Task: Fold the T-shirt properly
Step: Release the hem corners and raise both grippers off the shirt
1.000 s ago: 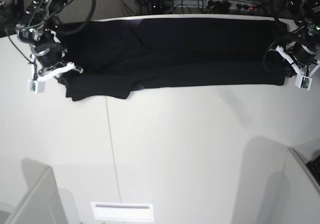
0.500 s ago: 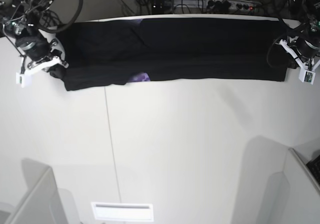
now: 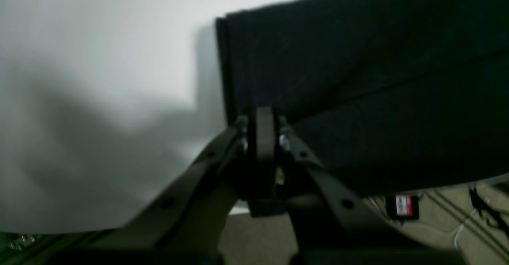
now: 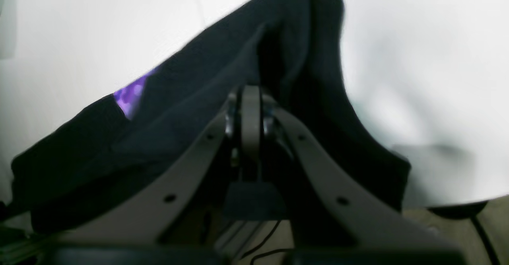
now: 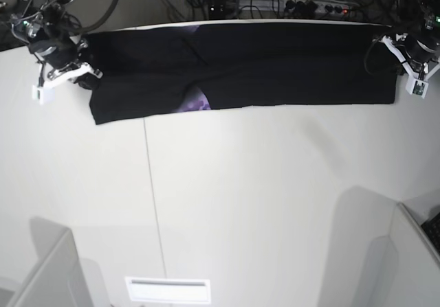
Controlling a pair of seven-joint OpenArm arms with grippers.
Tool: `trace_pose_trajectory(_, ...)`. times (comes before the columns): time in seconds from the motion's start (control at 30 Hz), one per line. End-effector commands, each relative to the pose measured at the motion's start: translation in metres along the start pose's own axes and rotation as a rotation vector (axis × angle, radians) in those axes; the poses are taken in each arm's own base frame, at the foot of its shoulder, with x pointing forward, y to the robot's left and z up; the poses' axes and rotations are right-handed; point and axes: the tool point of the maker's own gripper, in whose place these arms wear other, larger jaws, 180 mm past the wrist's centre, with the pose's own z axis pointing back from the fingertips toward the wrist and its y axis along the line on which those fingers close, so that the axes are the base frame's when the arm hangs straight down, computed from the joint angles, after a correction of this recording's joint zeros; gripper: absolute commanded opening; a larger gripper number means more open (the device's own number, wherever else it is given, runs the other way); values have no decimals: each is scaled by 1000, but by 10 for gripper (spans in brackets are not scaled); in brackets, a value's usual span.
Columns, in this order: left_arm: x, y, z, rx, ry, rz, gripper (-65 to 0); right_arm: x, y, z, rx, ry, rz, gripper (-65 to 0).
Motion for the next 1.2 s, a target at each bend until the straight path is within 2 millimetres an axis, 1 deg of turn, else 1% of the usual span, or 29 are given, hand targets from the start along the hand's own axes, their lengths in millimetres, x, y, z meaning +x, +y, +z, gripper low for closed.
trace_pose_trajectory(0.0, 4, 5, 4, 14, -13, -20, -650, 5, -1, 2, 1, -17, 8, -650)
trace_pose_trajectory(0.23, 2, 4, 4, 12, -5, -18, -650, -1, -5, 2, -8, 3, 4, -650)
trace_pose_trajectory(0.43, 1, 4, 3, 13, -2, -14, -650, -12, -13, 0, -22, 38, -19, -650)
trace_pose_trajectory(0.47, 1, 4, 3, 13, -2, -14, -650, -15, -15, 1, -27, 50, -23, -578)
trace_pose_trajectory(0.5, 1, 4, 3, 13, 0, -12, -650, -17, -16, 2, -30, 56, -24, -491)
trace_pose_trajectory(0.53, 1, 5, 3, 15, 0, -12, -606, -17, -16, 2, -31, 55, -25, -431)
trace_pose_trajectory(0.57, -1, 6, 4, 17, 2, -10, -541, -17, -17, 3, -33, 54, -26, -381)
trace_pose_trajectory(0.6, -3, 5, 4, 15, 8, -11, -467, -17, -18, 3, -34, 53, -27, -365)
trace_pose_trajectory(0.63, -4, 6, 5, 17, 8, -11, -406, -17, -18, 3, -34, 53, -27, -372)
trace_pose_trajectory(0.7, -5, 6, 5, 16, 9, -10, -308, -16, -17, 3, -34, 50, -23, -405)
trace_pose_trajectory(0.73, -5, 5, 5, 13, 7, -10, -273, -15, -17, 3, -33, 41, -22, -423)
trace_pose_trajectory(0.77, -4, 5, 5, 12, 7, -9, -262, -13, -18, 4, -34, 27, -19, -438)
trace_pose_trajectory(0.8, -4, 5, 6, 11, 5, -10, -263, -13, -18, 4, -34, 17, -18, -450)
trace_pose_trajectory(0.83, -3, 4, 6, 11, 2, -10, -270, -9, -14, 5, -27, -6, -6, -471)
trace_pose_trajectory(0.9, -6, -1, 4, 2, 0, 7, -327, -4, -3, 5, 5, -31, 50, -537)
trace_pose_trajectory(0.93, -6, -3, 3, -2, -4, 18, -390, -6, 5, 3, 36, -25, 97, -588)
trace_pose_trajectory(0.97, -8, -6, 2, -7, -4, 29, -472, -8, 11, 1, 58, -19, 130, -650)
trace_pose_trajectory(1.0, -9, -8, 0, -10, -3, 40, -571, -9, 15, -1, 72, -12, 143, -650)
trace_pose_trajectory(1.03, -9, -11, -2, -15, -7, 54, -650, -11, 17, -2, 77, -6, 144, -650)
trace_pose_trajectory(1.07, -7, -13, -4, -19, -21, 71, -650, -12, 19, -4, 84, 0, 146, -650)
trace_pose_trajectory(1.17, -12, -17, -14, -31, -20, 111, -650, -23, 24, -14, 109, 38, 138, -650)
